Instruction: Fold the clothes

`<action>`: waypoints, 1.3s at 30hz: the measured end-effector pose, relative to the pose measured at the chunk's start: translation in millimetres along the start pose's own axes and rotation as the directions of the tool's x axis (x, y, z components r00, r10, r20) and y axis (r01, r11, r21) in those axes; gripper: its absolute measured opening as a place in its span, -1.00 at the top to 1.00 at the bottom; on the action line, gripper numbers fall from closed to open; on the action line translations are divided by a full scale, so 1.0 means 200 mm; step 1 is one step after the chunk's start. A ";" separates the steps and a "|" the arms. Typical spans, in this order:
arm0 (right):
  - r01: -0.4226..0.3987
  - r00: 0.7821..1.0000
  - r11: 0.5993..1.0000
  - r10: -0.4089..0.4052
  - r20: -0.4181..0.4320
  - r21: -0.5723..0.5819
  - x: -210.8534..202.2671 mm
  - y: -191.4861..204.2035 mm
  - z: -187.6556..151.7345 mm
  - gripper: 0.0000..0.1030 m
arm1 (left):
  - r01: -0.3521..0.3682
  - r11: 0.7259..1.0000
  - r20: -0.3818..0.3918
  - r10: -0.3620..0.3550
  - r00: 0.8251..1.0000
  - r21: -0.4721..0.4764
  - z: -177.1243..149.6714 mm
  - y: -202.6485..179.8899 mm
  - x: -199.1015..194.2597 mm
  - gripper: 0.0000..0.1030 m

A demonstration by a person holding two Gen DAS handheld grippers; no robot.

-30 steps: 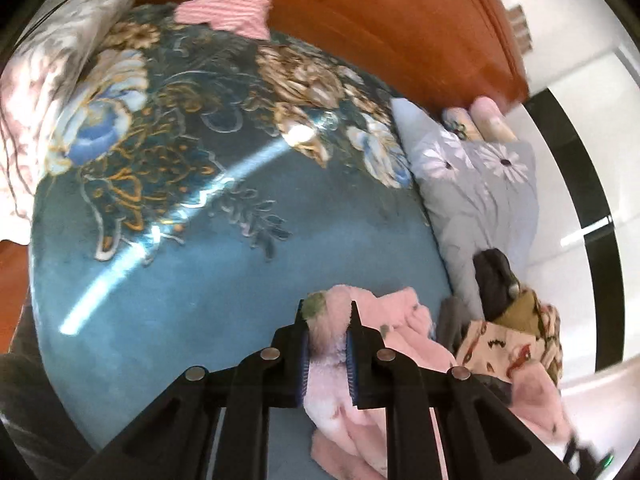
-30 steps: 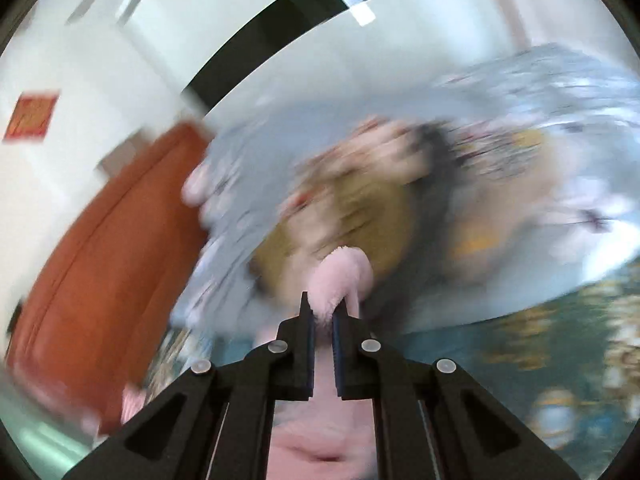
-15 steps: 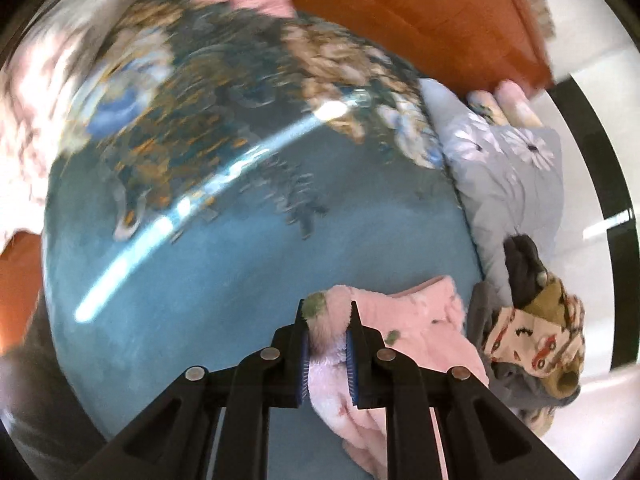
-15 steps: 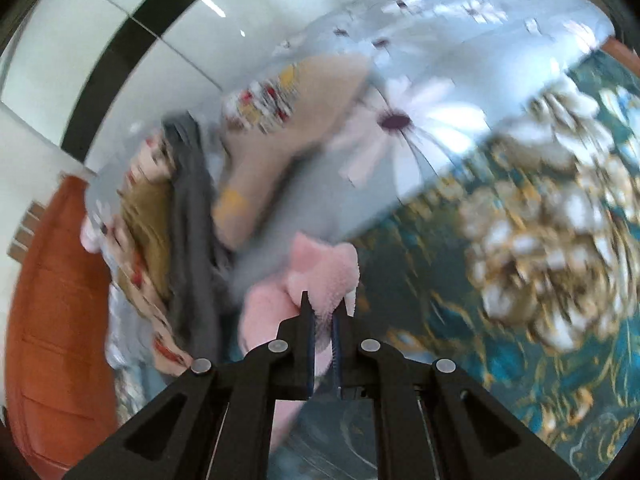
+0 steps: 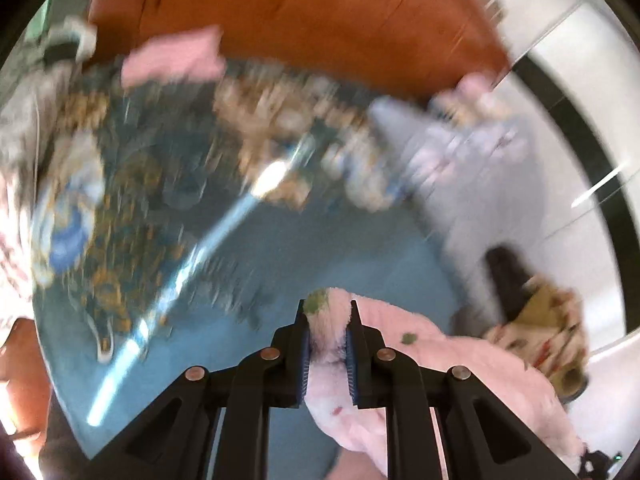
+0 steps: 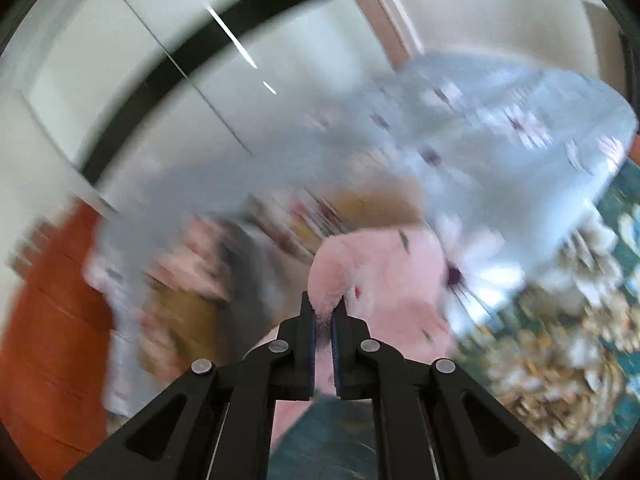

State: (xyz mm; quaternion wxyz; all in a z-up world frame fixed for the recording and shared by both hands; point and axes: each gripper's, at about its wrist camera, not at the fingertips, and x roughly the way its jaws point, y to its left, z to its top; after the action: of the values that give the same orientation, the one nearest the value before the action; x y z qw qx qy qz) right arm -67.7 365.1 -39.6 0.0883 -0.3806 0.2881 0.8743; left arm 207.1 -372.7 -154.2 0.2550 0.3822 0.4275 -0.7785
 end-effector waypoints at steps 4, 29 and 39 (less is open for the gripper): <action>0.050 0.988 0.999 -0.049 -0.148 0.009 0.23 -0.04 -0.23 0.85 | -0.031 0.999 -0.060 0.030 0.998 -0.007 -0.05 0.05 0.08 0.69; -0.748 0.595 0.436 0.104 -0.797 -0.501 -0.06 1.01 -2.10 -0.08 | -0.014 0.998 -0.044 0.016 0.999 0.055 -0.03 -0.08 0.05 0.67; -0.633 0.729 0.222 -0.152 -0.667 -0.742 0.08 1.23 -2.55 0.69 | 0.037 0.998 -0.072 -0.034 0.997 0.041 -0.01 -0.03 0.07 0.67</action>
State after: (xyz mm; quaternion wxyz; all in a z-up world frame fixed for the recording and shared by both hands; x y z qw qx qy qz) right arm 143.4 -129.2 -221.3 -0.4081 -0.5602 -0.2271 0.6842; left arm 196.2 -369.0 -163.1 0.2176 0.4076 0.4263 -0.7777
